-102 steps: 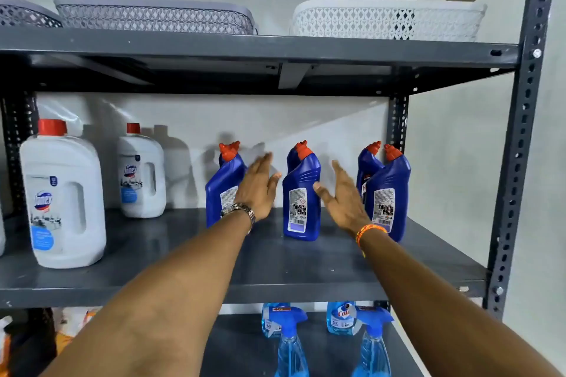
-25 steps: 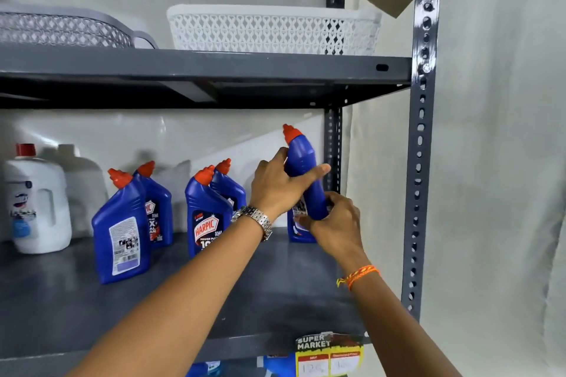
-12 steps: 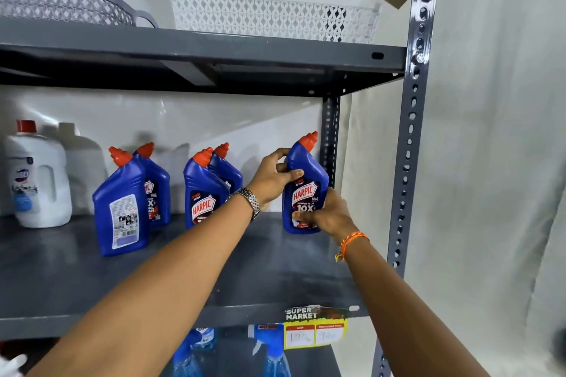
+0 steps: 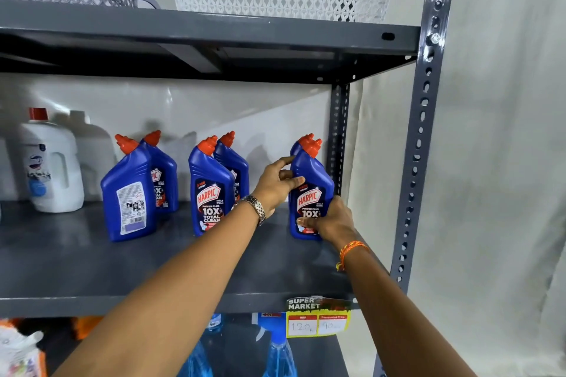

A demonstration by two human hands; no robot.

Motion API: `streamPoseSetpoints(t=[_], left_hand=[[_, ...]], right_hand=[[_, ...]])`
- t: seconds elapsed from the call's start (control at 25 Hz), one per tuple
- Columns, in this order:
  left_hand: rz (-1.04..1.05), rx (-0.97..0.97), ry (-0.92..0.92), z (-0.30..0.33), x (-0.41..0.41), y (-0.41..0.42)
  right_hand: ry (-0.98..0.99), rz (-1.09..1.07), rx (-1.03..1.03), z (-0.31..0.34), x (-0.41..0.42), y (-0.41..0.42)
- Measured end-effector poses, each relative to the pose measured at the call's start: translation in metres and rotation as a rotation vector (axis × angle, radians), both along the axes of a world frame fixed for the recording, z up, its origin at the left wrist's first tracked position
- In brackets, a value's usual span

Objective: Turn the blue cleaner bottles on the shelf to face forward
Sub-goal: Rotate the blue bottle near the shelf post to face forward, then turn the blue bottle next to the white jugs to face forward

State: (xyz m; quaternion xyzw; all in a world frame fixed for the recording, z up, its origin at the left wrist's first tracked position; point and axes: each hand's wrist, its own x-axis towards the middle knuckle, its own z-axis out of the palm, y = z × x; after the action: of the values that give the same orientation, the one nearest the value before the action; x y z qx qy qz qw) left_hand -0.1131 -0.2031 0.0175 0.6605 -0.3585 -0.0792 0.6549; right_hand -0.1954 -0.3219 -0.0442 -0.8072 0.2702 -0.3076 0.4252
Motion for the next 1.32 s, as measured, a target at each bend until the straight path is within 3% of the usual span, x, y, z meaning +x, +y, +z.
streamPoseSetpoints(t=[0.16, 0.28, 0.4, 0.52, 0.6, 0.72, 0.84, 1.0, 1.12, 1.24, 1.32], left_hand=[[0.168, -0.121, -0.043, 0.004, -0.009, 0.056], [0.397, -0.302, -0.076, 0.003, 0.008, 0.15], [0.7, -0.375, -0.13, 0.007, 0.042, 0.241], [0.83, -0.207, -0.112, 0.001, 0.086, 0.284], [0.779, -0.065, -0.079, -0.007, 0.112, 0.295], [0.525, 0.041, -0.026, -0.013, 0.141, 0.301], [0.469, 0.175, -0.098, -0.024, 0.157, 0.3], [0.417, 0.133, -0.12, -0.011, 0.162, 0.311], [0.56, 0.197, -0.313, 0.02, 0.157, 0.319], [0.494, 0.076, -0.17, 0.038, 0.137, 0.312], [0.444, -0.062, -0.096, 0.042, 0.134, 0.304]], right_hand=[[-0.055, -0.15, -0.105, 0.017, -0.019, 0.019], [-0.347, -0.171, -0.238, 0.033, -0.024, 0.061], [-0.531, 0.158, -0.191, 0.036, 0.005, 0.131], [-0.382, 0.545, -0.019, 0.025, 0.069, 0.203], [-0.201, 0.651, 0.038, 0.015, 0.123, 0.237], [-0.025, 0.655, 0.093, 0.007, 0.183, 0.257], [0.082, 0.628, 0.008, -0.004, 0.206, 0.255], [-0.022, 0.663, 0.125, -0.001, 0.201, 0.26], [-0.224, 0.655, 0.262, 0.026, 0.188, 0.283], [-0.409, 0.364, 0.003, 0.037, 0.177, 0.312], [-0.392, 0.31, -0.181, 0.037, 0.175, 0.325]])
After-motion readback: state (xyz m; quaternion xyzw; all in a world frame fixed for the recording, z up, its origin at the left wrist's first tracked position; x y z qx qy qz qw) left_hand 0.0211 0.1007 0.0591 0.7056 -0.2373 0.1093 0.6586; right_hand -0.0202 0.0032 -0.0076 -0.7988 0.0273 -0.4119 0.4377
